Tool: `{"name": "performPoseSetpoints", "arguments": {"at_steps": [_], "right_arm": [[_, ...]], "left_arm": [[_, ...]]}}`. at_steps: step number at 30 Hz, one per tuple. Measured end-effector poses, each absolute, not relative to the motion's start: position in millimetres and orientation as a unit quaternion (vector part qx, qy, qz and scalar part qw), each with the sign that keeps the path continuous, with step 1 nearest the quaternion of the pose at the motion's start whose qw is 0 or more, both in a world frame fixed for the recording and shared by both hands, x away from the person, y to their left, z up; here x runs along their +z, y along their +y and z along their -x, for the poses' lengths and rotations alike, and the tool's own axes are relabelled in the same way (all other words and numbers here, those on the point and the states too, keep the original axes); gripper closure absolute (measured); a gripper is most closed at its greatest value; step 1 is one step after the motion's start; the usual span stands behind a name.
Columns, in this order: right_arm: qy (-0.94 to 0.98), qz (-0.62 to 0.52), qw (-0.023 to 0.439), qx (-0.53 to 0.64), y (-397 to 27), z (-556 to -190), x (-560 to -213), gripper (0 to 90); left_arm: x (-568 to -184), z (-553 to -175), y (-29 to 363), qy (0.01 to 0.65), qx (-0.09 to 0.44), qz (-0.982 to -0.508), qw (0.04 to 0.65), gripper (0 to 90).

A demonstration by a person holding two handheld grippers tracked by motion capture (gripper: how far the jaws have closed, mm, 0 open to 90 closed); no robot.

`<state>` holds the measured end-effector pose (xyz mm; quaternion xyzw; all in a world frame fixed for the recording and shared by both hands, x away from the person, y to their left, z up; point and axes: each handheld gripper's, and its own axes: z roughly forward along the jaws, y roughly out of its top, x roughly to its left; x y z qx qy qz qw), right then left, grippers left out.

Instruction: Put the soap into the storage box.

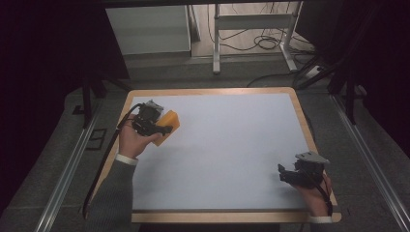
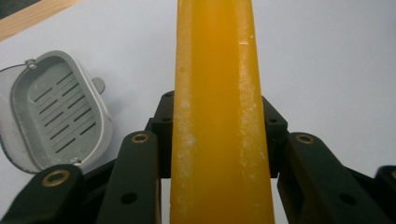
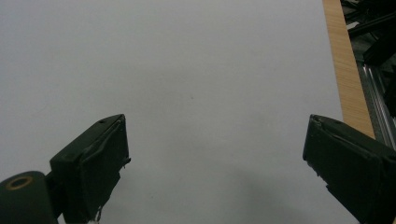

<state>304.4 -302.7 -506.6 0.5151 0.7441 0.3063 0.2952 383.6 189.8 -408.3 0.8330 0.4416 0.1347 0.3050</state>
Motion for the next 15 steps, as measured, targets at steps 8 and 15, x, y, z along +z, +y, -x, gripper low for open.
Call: {"name": "performPoseSetpoints", "arguments": {"at_steps": [8,15], "right_arm": [[0.745,-0.515,0.295,0.305,-302.7,-304.6,-507.4,6.9],[0.743,-0.517,0.297,0.305,-303.2,-304.1,-506.4,6.9]], "left_arm": [[-410.2,-390.4,194.7,0.452,0.136,-0.827,0.305,60.5],[-414.9,-400.8,198.8,0.460,0.131,-0.825,0.301,60.5]]}}
